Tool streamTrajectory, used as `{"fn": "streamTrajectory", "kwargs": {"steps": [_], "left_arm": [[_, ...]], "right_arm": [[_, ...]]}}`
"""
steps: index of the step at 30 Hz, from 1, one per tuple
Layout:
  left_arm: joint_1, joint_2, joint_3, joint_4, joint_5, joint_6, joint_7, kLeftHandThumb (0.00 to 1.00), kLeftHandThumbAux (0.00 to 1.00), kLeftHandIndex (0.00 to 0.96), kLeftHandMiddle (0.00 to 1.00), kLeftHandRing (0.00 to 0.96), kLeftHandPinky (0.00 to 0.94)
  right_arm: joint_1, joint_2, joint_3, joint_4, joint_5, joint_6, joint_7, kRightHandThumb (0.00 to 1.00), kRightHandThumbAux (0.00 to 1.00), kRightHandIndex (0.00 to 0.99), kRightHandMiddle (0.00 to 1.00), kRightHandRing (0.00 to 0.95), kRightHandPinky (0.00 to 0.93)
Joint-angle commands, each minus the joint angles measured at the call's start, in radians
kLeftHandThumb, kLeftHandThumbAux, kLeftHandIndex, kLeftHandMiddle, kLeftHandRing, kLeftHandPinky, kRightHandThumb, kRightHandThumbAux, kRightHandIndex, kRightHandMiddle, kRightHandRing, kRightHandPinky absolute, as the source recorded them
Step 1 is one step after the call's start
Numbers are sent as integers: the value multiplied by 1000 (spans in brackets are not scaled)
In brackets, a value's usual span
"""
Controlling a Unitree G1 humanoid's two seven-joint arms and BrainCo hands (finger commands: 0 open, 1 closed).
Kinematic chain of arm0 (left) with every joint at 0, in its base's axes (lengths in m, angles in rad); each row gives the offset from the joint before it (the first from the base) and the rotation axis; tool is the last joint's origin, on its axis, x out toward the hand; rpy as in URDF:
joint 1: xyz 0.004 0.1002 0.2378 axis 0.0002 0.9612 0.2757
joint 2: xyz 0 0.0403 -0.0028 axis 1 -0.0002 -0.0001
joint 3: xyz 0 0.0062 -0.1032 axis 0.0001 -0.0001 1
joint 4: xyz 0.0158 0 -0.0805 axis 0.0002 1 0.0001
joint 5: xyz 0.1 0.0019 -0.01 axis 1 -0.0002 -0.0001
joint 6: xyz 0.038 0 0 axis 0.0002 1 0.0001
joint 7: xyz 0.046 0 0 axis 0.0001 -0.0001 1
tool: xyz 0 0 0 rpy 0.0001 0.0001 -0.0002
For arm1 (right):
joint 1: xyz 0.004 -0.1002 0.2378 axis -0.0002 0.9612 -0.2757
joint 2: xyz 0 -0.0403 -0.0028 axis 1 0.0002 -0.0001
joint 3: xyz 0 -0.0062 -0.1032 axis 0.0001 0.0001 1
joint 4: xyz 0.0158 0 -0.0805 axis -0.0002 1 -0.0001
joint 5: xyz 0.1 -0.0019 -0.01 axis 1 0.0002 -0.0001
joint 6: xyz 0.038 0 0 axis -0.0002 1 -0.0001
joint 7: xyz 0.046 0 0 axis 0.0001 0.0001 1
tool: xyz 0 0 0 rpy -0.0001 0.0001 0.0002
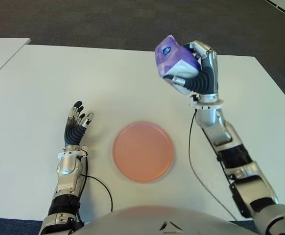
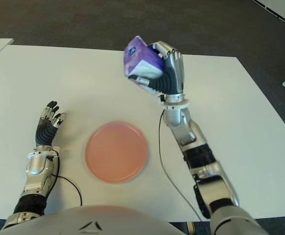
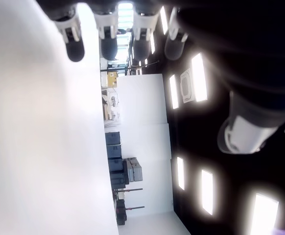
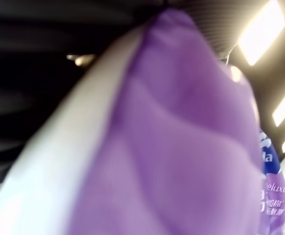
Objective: Put the tissue paper into the plate.
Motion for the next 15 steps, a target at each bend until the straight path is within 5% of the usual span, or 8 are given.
{"fn": "streamTrajectory", "kwargs": {"steps": [1, 9, 15], "left_arm": [[34, -18, -10, 21, 10, 46, 6, 0, 562, 0, 0, 0, 0], [35, -22, -13, 16, 20, 48, 11, 0, 560, 0, 0, 0, 0], [37, -25, -17, 14, 25, 43, 11, 0, 556, 0, 0, 0, 0]], "right_arm": [[74, 27, 9, -56, -1, -13, 97, 855, 677, 398, 533, 859, 848], [83, 24, 49, 28, -61, -172, 191, 854, 678, 396, 529, 850, 836], [136, -3, 54, -69, -27, -187, 335, 854, 679, 396, 529, 835, 818]]}}
